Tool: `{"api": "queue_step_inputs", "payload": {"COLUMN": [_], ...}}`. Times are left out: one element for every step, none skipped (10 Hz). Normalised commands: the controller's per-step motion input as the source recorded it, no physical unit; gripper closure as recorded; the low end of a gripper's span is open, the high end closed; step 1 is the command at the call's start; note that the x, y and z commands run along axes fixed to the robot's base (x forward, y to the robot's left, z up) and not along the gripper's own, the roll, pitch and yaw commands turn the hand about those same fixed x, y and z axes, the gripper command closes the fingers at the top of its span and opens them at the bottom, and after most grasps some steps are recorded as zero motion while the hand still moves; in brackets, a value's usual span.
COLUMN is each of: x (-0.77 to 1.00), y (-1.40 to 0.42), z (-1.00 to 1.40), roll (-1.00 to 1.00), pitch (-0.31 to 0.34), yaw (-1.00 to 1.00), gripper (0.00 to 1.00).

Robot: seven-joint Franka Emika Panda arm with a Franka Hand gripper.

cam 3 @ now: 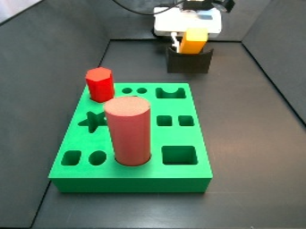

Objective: Pick up the rectangle object. Move up. Place the rectangle object on the fixture. Regrasp the rectangle object. Move to above the board. Insert the rectangle object.
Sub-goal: Place the rectangle object on the fixture, then regrasp the rectangle object.

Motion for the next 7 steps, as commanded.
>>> {"api": "queue_step_inputs", "payload": {"x": [0.07,0.07,0.00,0.00,0.00,0.00,-0.03], "y": [0.04,0.04,-0.50,0.00,0.00,0.00,0.00], "z": [-0.50,-0.50,-0.17,0.00,1.00,1.00,1.00], "roll": [-0.09,-0.09,0.00,0.00,0.02,0.02,0.03], "pitch": [-0.034,-0.033,0.000,0.000,-0.024,-0.021,-0.013], "yaw": [-0.05,-0.04,0.00,0.00,0.05,0.05,0.06], "gripper": [1.00,1.00,1.00,0.00,0.00,0.00,0.00]}}
